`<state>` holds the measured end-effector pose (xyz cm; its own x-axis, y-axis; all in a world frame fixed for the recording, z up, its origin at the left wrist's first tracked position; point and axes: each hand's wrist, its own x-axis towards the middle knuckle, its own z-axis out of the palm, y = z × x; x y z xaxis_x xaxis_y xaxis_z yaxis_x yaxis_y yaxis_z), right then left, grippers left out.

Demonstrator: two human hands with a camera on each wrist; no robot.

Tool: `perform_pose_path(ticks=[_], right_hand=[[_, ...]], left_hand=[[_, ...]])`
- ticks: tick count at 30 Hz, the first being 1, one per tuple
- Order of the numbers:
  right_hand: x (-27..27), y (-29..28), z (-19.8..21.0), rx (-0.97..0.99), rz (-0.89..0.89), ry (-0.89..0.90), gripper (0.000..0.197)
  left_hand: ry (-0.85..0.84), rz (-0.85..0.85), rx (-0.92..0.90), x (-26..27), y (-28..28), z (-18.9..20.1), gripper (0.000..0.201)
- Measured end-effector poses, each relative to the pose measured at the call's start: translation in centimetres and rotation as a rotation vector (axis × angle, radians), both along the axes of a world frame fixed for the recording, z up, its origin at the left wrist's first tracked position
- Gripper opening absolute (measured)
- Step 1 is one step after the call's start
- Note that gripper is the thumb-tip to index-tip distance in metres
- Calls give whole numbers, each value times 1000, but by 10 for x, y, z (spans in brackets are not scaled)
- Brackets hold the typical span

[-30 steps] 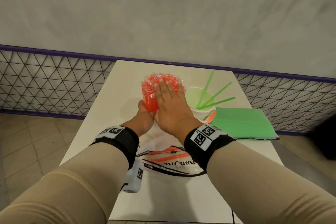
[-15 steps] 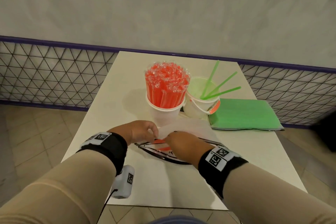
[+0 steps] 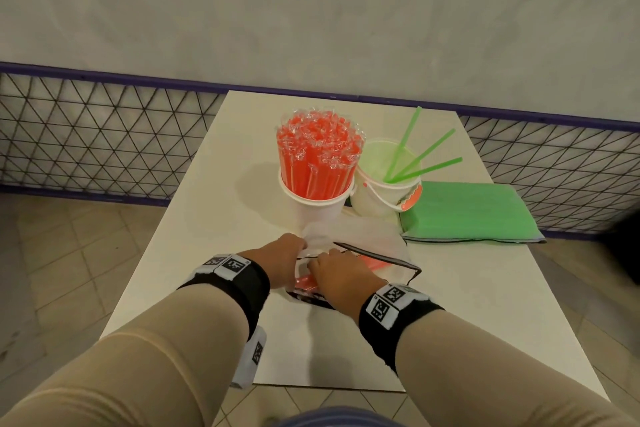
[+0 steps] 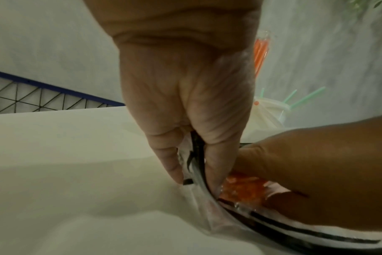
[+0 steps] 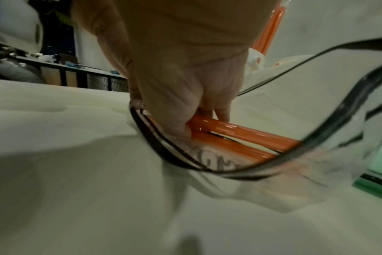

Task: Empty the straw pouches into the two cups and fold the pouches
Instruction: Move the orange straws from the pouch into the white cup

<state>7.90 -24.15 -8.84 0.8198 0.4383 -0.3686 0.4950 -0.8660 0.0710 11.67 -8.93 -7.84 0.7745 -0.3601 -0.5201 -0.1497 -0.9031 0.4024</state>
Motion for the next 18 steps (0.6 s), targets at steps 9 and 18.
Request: perform_pose_path(ticks=[9,18], right_hand=[[1,-12,13,343,-52,-48,21],[10,-33,20,424,24,-130,41]], left_hand=[[-25,9,-24,2,5,-5,96],[-112,-30,2,9,4,7,70]])
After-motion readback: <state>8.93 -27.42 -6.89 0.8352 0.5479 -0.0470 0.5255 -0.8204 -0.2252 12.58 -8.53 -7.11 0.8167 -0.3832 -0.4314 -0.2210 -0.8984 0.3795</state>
